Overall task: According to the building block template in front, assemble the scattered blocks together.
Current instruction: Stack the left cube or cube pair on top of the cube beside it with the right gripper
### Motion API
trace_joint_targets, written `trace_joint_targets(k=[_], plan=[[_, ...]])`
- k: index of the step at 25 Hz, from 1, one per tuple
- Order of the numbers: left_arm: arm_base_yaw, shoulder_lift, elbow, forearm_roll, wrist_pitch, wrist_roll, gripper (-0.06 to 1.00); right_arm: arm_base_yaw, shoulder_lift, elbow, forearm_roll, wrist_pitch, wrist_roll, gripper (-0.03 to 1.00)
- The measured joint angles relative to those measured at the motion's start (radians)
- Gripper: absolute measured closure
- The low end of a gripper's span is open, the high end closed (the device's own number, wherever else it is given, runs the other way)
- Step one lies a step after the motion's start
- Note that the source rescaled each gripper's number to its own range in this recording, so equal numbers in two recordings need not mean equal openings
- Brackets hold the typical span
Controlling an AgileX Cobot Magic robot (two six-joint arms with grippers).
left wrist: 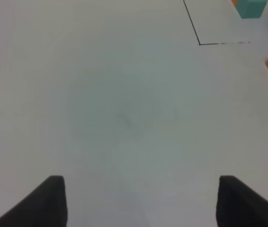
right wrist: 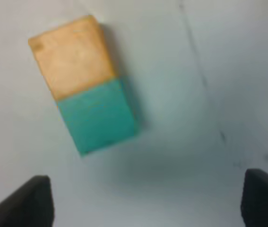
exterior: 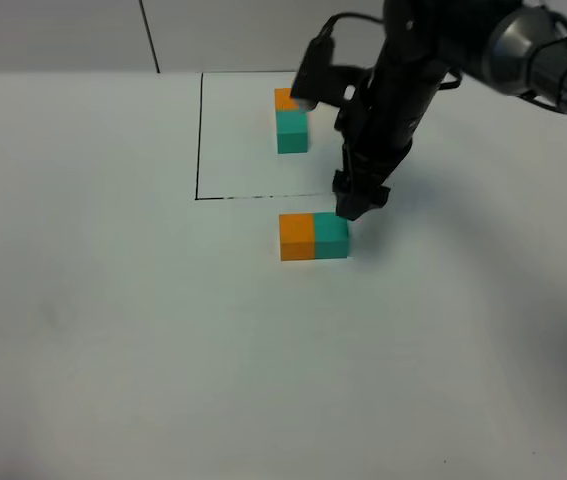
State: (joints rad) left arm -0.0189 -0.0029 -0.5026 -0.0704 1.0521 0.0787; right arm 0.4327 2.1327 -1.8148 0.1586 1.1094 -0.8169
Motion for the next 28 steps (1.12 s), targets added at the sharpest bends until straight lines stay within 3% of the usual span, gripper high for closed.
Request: trace_joint_targets(k=[5,8,12,15,20,24,28], plan=[[0.0,0.0,0.0,0.0,0.0,0.0,0.53,-0.092,-0.188,0.208,0.032,-0.086,0.065,0.32],[0.0,0.0,0.0,0.0,0.0,0.0,0.53,-0.134,-0.327,0.434,0.045,-0.206,0.109,0.32],[0.0,0.0,0.0,0.0,0.0,0.0,0.53,-0.177,-0.515,0.706,0.044,-0.396,0.248,0.31],[0.0,0.0,0.0,0.0,0.0,0.0,0.53,-0.194,-0.618,0.836,0.034,-0.487,0.327,0.31],[0.0,0.0,0.0,0.0,0.0,0.0,0.53,-0.2,-0.672,0.877,0.02,-0.499,0.358,0.31],[0.0,0.0,0.0,0.0,0.0,0.0,0.53,-0.199,-0.659,0.868,0.02,-0.507,0.319,0.31],[0.0,0.0,0.0,0.0,0.0,0.0,0.53,-0.16,-0.557,0.741,0.012,-0.398,0.26,0.31]])
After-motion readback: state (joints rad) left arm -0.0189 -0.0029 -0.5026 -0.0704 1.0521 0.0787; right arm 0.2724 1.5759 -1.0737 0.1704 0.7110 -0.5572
